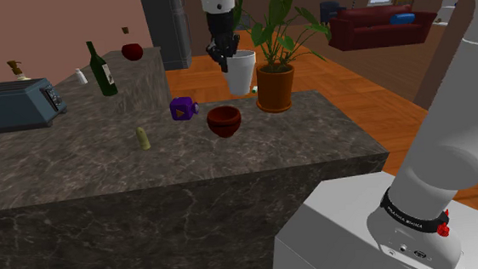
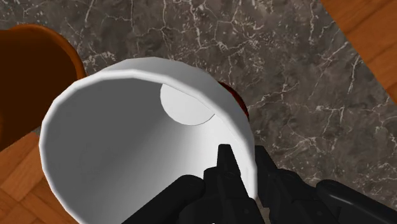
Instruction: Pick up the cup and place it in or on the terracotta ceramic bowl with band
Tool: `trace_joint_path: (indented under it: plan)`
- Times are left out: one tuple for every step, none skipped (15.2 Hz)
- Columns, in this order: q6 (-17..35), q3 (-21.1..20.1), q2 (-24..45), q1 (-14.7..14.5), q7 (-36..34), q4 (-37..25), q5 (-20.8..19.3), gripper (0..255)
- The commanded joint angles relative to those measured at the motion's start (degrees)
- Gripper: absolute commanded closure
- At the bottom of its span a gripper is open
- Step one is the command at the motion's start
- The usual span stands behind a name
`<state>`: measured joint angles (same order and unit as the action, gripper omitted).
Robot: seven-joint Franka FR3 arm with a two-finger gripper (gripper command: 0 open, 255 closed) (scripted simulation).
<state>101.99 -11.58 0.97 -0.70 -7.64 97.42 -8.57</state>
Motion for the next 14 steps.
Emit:
trace_joint_path:
  plan:
    - [-1.72, -0.37, 5.2, -0.44, -0.67, -6.75, -1.09, 255]
    - [-2.87, -0.53, 7.86, -0.82, -1.0, -10.44, -1.66, 255]
    - [-4.16, -0.66, 10.62, -1.27, -1.3, -14.37, -2.26, 255]
    - [-5.59, -0.76, 13.51, -1.79, -1.54, -18.58, -2.88, 255]
    - [-7.82, -0.85, 17.68, -2.61, -1.78, -24.84, -3.76, 255]
    - [-6.94, -0.75, 17.44, -2.59, -1.87, -23.72, -3.69, 255]
    - [-6.05, -0.72, 17.22, -2.52, -1.97, -22.61, -3.65, 255]
    - [-5.2, -0.71, 17.02, -2.44, -2.07, -21.55, -3.62, 255]
    - [-4.36, -0.7, 16.86, -2.36, -2.18, -20.56, -3.61, 255]
    - [-3.53, -0.69, 16.71, -2.29, -2.29, -19.57, -3.59, 255]
    - [-2.7, -0.68, 16.58, -2.23, -2.39, -18.61, -3.59, 255]
    - [-1.89, -0.67, 16.47, -2.17, -2.5, -17.67, -3.59, 255]
    - [-1.09, -0.65, 16.37, -2.11, -2.61, -16.77, -3.59, 255]
    - [-0.29, -0.64, 16.29, -2.06, -2.72, -15.89, -3.6, 255]
